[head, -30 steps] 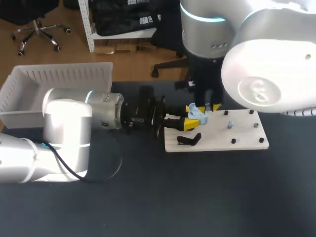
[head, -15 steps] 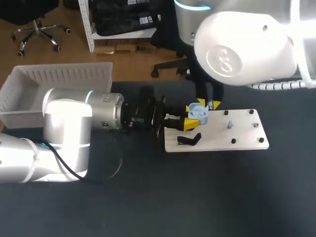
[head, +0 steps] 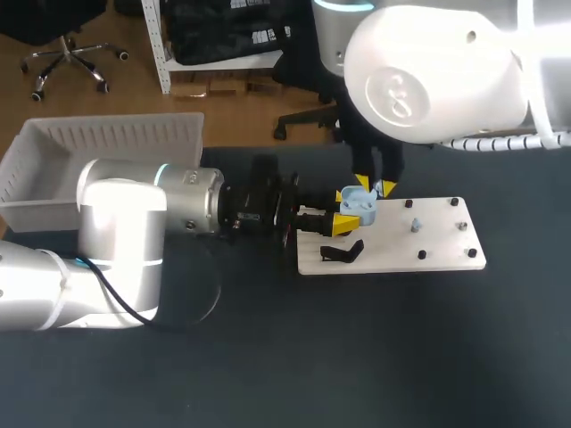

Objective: Pick up each earbud case from the left stands, insert the matching earbuds, close the lid, and place the case in the box.

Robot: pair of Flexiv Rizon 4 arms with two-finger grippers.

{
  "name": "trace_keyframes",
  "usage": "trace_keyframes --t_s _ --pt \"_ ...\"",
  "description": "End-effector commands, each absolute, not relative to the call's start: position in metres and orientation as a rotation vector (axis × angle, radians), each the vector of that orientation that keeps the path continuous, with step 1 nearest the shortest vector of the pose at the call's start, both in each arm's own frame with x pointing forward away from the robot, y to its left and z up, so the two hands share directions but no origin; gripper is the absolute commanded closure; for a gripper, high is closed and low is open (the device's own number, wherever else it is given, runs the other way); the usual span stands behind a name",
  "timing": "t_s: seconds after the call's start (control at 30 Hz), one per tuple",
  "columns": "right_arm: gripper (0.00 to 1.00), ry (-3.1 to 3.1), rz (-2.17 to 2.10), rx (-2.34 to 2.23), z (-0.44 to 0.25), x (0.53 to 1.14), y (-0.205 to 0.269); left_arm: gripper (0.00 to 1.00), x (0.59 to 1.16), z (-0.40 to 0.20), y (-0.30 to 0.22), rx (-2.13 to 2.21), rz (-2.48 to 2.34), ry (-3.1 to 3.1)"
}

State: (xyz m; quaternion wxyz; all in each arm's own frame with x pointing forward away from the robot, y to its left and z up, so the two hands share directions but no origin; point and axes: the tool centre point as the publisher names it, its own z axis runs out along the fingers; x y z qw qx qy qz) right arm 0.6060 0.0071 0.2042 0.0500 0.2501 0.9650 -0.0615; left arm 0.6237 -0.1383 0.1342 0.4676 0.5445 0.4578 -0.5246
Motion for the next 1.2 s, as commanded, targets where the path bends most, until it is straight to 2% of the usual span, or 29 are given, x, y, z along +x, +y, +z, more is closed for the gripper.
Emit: trace_keyframes --t_s 0.03,0.53,1.2 --pt "1.00 2.867 -0.260 0.835 0.201 0.605 0.013 1.00 0.625 0.133 -0.139 1.335 -1.288 1.120" --pt "1.00 2.794 -0.324 1.088 0.204 0.602 0.021 1.00 0.625 0.133 -0.139 1.335 -1.288 1.120" --pt "1.00 2.824 -0.301 1.141 0.187 0.608 0.028 1.00 0.625 0.133 -0.139 1.335 -1.288 1.120"
